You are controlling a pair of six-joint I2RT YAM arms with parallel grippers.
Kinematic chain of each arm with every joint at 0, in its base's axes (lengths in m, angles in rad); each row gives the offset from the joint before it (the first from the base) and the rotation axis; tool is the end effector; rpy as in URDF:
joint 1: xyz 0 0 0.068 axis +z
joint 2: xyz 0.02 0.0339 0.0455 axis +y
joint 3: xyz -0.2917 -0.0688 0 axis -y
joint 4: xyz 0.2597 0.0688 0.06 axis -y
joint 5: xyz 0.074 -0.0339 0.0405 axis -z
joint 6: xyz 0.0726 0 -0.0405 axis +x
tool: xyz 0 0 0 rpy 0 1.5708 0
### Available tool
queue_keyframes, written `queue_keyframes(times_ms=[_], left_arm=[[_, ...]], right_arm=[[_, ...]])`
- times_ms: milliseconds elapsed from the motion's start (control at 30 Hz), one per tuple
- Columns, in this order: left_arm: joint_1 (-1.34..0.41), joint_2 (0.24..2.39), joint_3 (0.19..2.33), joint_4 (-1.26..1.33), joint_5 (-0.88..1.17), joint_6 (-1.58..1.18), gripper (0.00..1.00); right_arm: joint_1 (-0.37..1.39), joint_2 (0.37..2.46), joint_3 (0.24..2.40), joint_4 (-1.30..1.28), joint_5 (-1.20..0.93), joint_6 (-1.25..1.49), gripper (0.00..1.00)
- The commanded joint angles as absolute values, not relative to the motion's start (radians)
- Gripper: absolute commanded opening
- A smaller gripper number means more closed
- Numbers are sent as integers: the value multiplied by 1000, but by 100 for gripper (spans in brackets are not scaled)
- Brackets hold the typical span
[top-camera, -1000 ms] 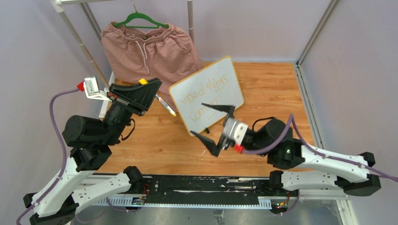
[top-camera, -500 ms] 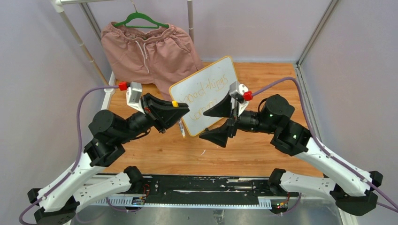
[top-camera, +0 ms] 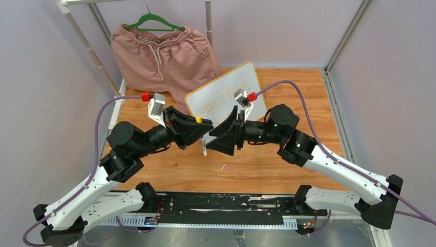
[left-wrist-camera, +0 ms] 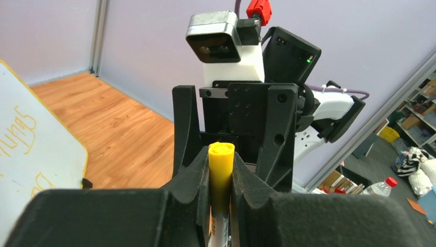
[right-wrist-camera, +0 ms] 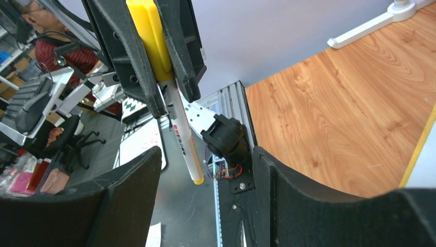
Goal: Write a sentence on the whiteboard
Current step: Close the whiteboard marker.
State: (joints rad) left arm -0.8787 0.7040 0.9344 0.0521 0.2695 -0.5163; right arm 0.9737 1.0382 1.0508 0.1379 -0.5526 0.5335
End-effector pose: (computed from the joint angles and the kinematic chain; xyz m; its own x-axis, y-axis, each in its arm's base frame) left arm 0.0968 -0.1471 0.4602 -0.2922 -0.3931 -0.8718 0.8751 0.2578 -0.4096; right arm 0.1175 0.2406 0.4484 -0.4338 0.1319 -0.8913 -0.9002 -0.0205 0.4350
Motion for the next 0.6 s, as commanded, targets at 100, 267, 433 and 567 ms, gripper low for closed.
queue_keyframes(times_ms=[100,267,433,567], left_arm=[[-879,704,902,162,252,-596,0],[-879,708,870,207,237,-643,0],[-879,720,871,207,244,-658,0],[-879,718,864,213,242,-668,0]], right_arm=[[963,1033,1003,343,-508,627,65],[973,1062,1009,388,-531,652,61],[981,1083,1025,376,-536,652,54],[990,1094,1021,379,-535,657,43]])
